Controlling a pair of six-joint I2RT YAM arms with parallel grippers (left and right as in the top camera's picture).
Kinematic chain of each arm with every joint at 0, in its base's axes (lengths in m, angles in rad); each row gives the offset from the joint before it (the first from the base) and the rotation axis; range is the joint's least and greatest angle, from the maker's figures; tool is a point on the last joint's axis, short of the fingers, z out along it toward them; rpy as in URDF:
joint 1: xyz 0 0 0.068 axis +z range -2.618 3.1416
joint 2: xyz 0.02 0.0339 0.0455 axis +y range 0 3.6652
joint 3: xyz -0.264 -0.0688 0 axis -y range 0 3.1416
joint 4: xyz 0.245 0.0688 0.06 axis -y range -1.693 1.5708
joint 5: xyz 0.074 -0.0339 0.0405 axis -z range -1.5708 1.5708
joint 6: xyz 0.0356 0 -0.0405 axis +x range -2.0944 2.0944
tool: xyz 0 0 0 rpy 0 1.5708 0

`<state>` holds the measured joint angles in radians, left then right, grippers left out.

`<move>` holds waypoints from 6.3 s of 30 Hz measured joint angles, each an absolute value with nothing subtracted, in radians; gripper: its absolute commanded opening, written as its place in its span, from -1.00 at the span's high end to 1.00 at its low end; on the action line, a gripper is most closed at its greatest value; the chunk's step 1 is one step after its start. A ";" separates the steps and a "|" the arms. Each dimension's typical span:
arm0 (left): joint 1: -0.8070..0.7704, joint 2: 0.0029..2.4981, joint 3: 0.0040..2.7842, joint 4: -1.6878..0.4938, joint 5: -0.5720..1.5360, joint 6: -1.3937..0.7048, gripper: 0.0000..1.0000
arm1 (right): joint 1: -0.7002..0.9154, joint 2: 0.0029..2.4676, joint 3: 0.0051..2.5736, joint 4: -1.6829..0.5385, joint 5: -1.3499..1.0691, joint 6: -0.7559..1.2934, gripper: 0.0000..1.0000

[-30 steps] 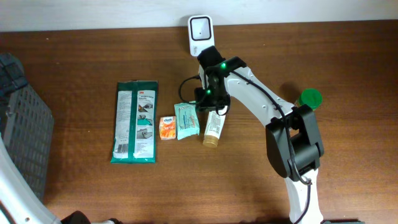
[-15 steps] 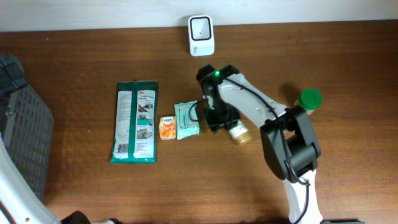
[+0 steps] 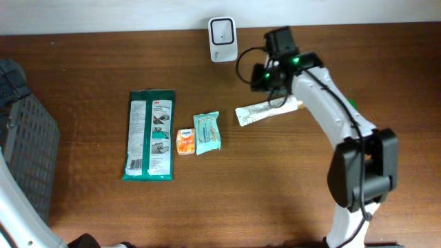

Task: Scan the item barcode
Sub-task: 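Reach the right gripper to the white Pantene tube and grasp it, then hold the white tube up to the scanner, then set the white tube down beside the green jar, then grasp the mint tissue pack with the right gripper, then carry the mint tissue pack up to the scanner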

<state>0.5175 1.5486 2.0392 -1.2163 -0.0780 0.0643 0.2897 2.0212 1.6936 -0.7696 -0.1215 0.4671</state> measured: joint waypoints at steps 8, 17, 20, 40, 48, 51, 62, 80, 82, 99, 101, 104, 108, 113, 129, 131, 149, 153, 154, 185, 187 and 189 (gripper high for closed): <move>0.517 1.549 2.039 -1.214 -0.078 0.064 -0.98 | 0.401 2.140 1.533 -0.701 -0.231 0.574 0.17; 0.517 1.549 2.039 -1.215 -0.078 0.064 -0.98 | 0.307 1.811 1.524 -0.928 -0.290 0.340 0.07; 0.517 1.549 2.039 -1.215 -0.078 0.064 -0.98 | 0.132 1.710 1.533 -0.993 -0.301 0.340 -0.10; 0.517 1.549 2.039 -1.215 -0.078 0.064 -0.98 | 0.115 1.998 1.291 -0.637 -0.577 0.210 0.92; 0.517 1.549 2.039 -1.215 -0.078 0.064 -0.98 | 0.118 1.635 1.375 -0.847 -0.972 -0.126 0.92; 0.517 1.549 2.039 -1.216 -0.078 0.064 -0.98 | 0.126 1.622 1.443 -0.941 -0.973 -0.091 0.92; 0.517 1.549 2.039 -1.216 -0.077 0.064 -0.98 | 0.471 2.030 1.864 -0.509 0.336 -0.233 0.92; 0.517 1.549 2.039 -1.215 -0.078 0.064 -0.99 | 0.464 2.437 1.864 0.078 0.701 -0.815 0.92; 0.517 1.549 2.039 -1.215 -0.078 0.064 -0.98 | 0.463 2.409 1.868 -0.072 0.661 -0.735 0.92; 0.517 1.549 2.039 -1.216 -0.078 0.064 -0.99 | 0.137 1.881 1.397 -1.014 -0.081 0.057 0.92; 0.517 1.549 2.039 -1.215 -0.078 0.064 -0.98 | 0.131 1.881 1.346 -1.009 -0.077 0.061 0.92; 0.517 1.549 2.039 -1.215 -0.078 0.064 -0.99 | 0.080 1.880 1.316 -1.009 -0.044 0.091 0.89; 0.517 1.549 2.039 -1.215 -0.078 0.064 -0.98 | 0.016 1.880 1.316 -1.020 -0.005 0.089 -0.11; 0.517 1.549 2.039 -1.214 -0.077 0.064 -0.98 | 0.039 1.882 1.512 -1.143 -0.164 0.057 -0.01; 0.517 1.549 2.039 -1.215 -0.078 0.064 -0.98 | 0.538 2.159 1.520 -0.714 -0.525 0.413 0.92; 0.517 1.549 2.039 -1.215 -0.078 0.064 -0.98 | 0.532 2.154 1.520 -0.717 -0.523 0.400 0.92; 0.517 1.549 2.039 -1.215 -0.078 0.064 -0.98 | 0.531 1.972 1.512 -0.843 -0.244 0.210 -0.47; 0.517 1.549 2.039 -1.214 -0.078 0.064 -0.98 | 0.454 2.137 1.511 -0.774 -0.489 0.202 -0.36; 0.517 1.549 2.039 -1.214 -0.078 0.064 -0.98 | 0.453 2.144 1.512 -0.753 -0.519 0.202 -0.03; 0.517 1.549 2.039 -1.214 -0.078 0.064 -0.98 | 0.693 2.050 1.555 -1.018 0.184 0.189 0.15; 0.517 1.549 2.039 -1.215 -0.078 0.064 -0.98 | 0.569 2.045 1.612 -1.015 -0.011 0.220 0.63; 0.517 1.549 2.039 -1.215 -0.078 0.064 -0.98 | 0.486 2.040 1.616 -1.015 -0.212 0.235 0.65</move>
